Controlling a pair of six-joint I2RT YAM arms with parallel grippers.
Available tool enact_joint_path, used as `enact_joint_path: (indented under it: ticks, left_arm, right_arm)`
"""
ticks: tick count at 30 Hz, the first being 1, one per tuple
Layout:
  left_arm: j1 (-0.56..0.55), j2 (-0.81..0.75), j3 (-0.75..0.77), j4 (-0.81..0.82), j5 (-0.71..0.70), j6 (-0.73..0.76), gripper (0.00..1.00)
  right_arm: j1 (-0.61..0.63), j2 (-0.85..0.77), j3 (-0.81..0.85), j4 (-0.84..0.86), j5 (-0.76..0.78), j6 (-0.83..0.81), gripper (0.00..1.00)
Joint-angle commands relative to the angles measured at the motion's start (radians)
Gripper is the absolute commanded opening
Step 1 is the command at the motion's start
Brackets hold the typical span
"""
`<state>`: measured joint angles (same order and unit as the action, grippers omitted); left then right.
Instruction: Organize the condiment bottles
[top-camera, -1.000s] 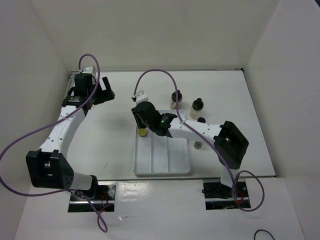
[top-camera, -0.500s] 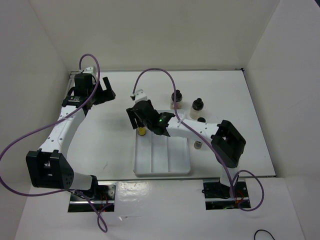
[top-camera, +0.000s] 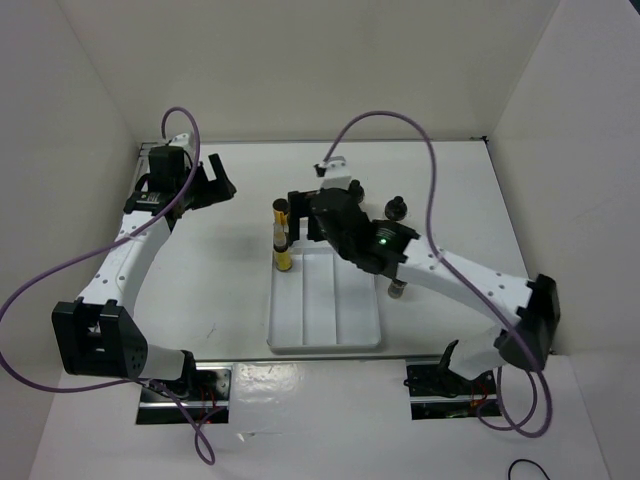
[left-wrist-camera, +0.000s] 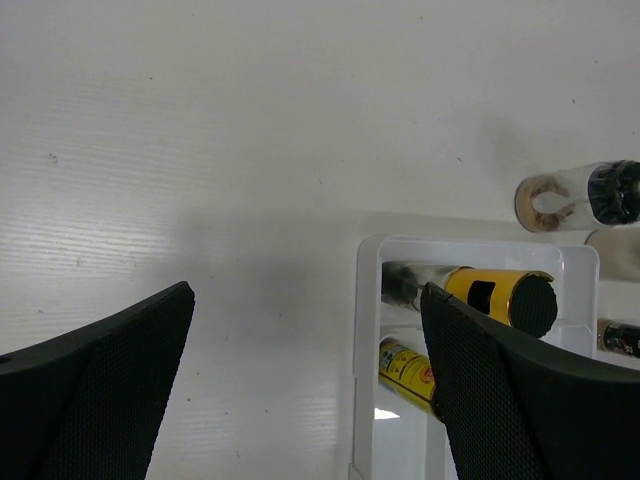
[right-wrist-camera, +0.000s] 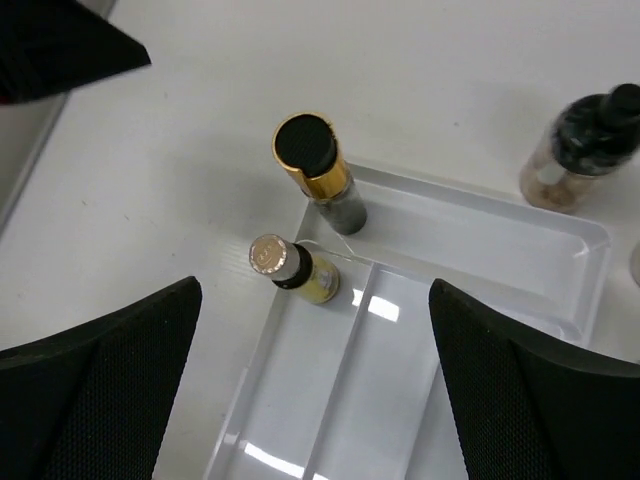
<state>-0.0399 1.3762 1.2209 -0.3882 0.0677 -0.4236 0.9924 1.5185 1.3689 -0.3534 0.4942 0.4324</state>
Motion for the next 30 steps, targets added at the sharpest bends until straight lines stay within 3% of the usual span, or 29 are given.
enact_joint_path:
  ticks: [1,9,15,20,25,30]
  left_arm:
    - [0.006,-0.008,0.02,0.044,0.075,0.015,1.0]
    - [-0.027,0.035,0.184,0.054,0.201,0.129,1.0]
    - [-0.113,0.151,0.411,0.035,0.23,0.232,1.0]
    - [-0.199,0.233,0.525,0.005,0.218,0.267,1.0]
    - [-0.294,0.303,0.588,-0.037,0.109,0.29,1.0]
    - [-0.318,0.323,0.566,-0.046,0.032,0.272,1.0]
  right_arm:
    - [-0.006,-0.164,-0.071,-0.087,0.104,0.115,0.99]
    - [-0.165,-0.42,-0.327,-0.206,0.112,0.345,0.99]
    - [-0.42,-0.552,-0.43,-0.184,0.067,0.356,0.99]
    - [-0.601,-0.561,-0.43,-0.16,0.026,0.286,0.99]
    - [-0.633,-0.475,-0.409,-0.226,0.008,0.264,0.97]
    - [-0.633,-0.44,-0.448,-0.213,-0.087,0.252,0.94]
